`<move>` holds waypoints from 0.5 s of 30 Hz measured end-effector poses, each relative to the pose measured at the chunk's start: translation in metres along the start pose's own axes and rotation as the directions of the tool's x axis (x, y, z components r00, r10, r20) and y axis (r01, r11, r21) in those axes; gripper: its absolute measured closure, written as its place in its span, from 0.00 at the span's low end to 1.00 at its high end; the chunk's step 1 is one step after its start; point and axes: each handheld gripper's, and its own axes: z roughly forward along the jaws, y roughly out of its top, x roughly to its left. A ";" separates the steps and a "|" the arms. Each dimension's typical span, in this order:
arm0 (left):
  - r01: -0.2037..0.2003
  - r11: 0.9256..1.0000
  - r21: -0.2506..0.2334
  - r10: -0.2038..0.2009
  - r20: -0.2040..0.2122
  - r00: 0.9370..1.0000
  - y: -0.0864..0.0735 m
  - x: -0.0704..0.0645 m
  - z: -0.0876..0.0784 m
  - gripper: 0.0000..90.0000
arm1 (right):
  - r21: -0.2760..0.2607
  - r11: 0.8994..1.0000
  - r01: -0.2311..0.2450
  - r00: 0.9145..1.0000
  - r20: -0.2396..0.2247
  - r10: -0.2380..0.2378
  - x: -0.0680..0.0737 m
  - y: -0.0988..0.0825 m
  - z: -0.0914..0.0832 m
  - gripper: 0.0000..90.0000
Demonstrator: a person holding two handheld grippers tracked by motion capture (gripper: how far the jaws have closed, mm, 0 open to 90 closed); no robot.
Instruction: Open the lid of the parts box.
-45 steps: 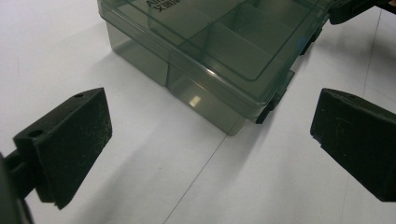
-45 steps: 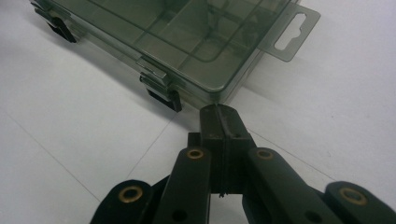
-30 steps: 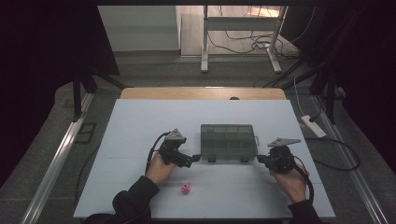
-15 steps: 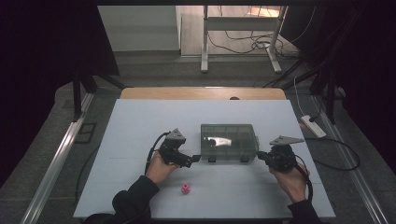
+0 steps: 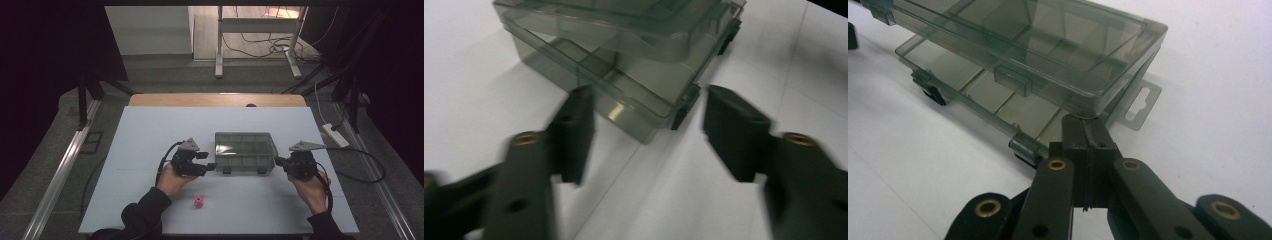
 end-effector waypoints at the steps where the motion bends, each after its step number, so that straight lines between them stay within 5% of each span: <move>1: 0.002 1.000 0.008 -0.002 0.005 1.000 0.000 0.000 0.001 0.55 | -0.003 1.000 -0.001 1.000 0.000 0.001 0.000 0.001 0.000 0.99; 10: 0.002 1.000 0.006 -0.002 0.030 1.000 0.008 -0.002 0.007 0.99 | -0.022 1.000 -0.003 1.000 0.007 0.003 -0.001 0.009 0.000 0.99; 15: -0.014 1.000 0.017 0.013 0.022 1.000 0.012 -0.007 0.014 0.99 | -0.027 1.000 -0.010 1.000 0.010 0.010 -0.002 0.011 0.000 0.99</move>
